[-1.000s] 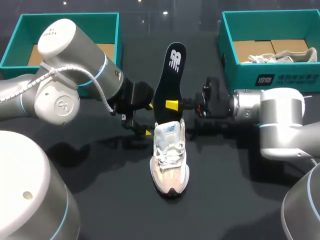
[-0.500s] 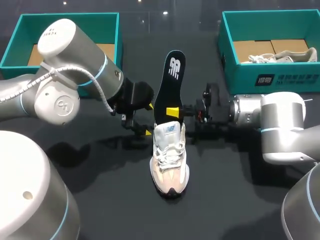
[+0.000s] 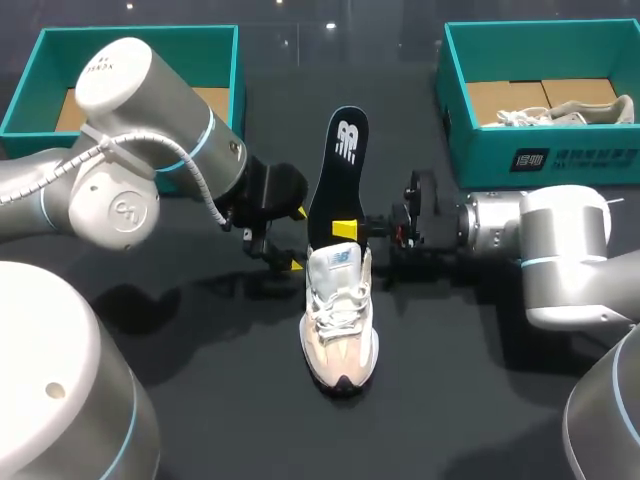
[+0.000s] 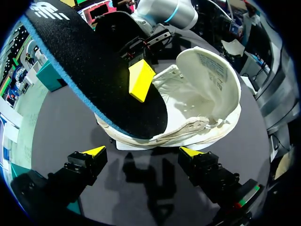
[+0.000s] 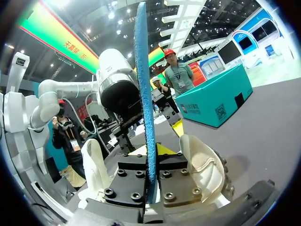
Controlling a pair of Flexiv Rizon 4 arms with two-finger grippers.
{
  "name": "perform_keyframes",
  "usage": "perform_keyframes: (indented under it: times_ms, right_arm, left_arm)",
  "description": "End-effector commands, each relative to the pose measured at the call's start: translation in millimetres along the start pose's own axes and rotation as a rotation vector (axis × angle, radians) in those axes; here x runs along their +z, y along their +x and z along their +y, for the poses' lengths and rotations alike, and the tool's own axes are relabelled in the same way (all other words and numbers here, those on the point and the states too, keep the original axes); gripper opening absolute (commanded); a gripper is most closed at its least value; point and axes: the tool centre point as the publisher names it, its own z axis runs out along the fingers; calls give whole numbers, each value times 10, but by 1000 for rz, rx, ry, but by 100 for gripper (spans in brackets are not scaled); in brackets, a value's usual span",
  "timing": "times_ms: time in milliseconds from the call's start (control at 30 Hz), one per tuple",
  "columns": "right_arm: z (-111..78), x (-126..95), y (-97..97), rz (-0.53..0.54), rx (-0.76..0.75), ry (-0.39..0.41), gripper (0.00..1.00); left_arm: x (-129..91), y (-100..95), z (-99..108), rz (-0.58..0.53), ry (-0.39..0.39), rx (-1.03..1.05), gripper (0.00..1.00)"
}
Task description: Take the shoe out of the shoebox, open the shoe tongue, remove and reinsert the insole, then place the shoe into the shoebox
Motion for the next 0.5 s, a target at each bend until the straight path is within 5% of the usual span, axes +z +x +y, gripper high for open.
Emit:
perform_keyframes:
  times_ms: [33, 500]
  right_arm:
    - [-13, 3, 2, 2, 1, 3, 0]
    - [-216, 3, 24, 10, 17, 14, 0]
  left_arm:
    - [-5, 1, -2, 1, -3, 0, 100]
    - [-5, 1, -2, 1, -3, 0, 100]
